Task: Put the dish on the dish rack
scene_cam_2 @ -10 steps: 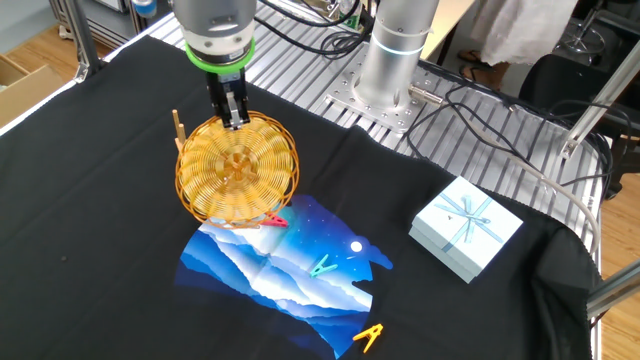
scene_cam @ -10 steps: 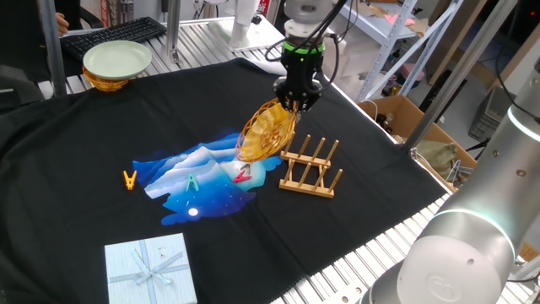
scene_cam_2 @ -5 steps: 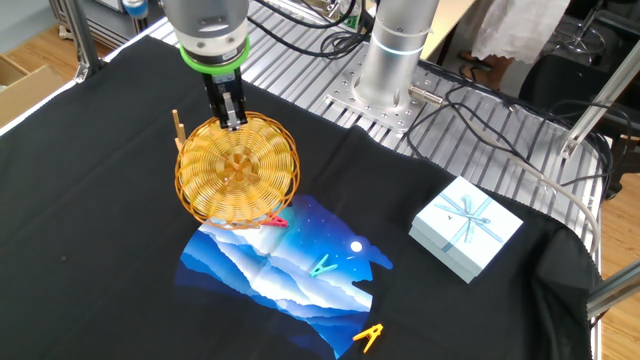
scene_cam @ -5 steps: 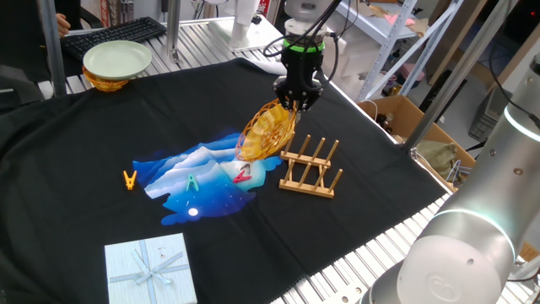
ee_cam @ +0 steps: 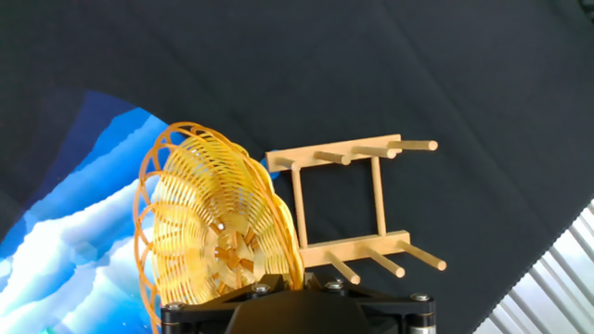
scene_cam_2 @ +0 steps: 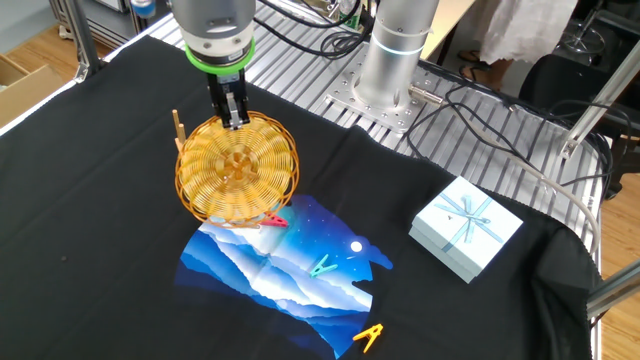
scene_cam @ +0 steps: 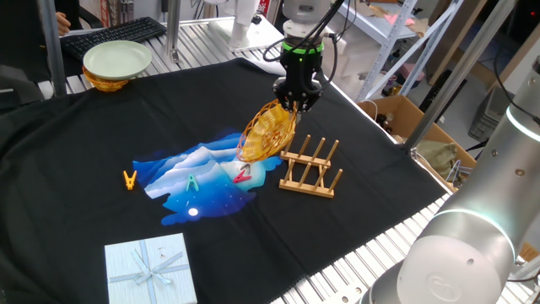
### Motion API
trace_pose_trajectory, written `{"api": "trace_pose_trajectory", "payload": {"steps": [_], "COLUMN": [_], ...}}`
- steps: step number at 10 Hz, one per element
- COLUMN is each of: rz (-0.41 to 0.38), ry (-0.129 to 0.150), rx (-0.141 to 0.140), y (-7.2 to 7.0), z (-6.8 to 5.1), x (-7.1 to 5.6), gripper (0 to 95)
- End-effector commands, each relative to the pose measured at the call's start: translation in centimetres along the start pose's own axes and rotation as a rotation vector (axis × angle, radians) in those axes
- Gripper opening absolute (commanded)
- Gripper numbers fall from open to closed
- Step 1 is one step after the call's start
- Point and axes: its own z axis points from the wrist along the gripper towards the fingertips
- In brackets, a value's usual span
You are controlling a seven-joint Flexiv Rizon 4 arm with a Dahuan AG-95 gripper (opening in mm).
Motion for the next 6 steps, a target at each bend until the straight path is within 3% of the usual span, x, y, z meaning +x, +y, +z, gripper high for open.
{"api": "trace_pose_trajectory", "payload": {"steps": [1, 4, 6], "rz": [0.004, -0.004, -0.005], "ry": [-0.001, -0.021, -0.018], "rx": [0.001, -0.008, -0.018], "y": [-0.04, -0.04, -0.04], "z": [-0.05, -0.05, -0.05], "x": [0.0, 0.0, 0.0], "gripper": [0.0, 0.0, 0.0]}}
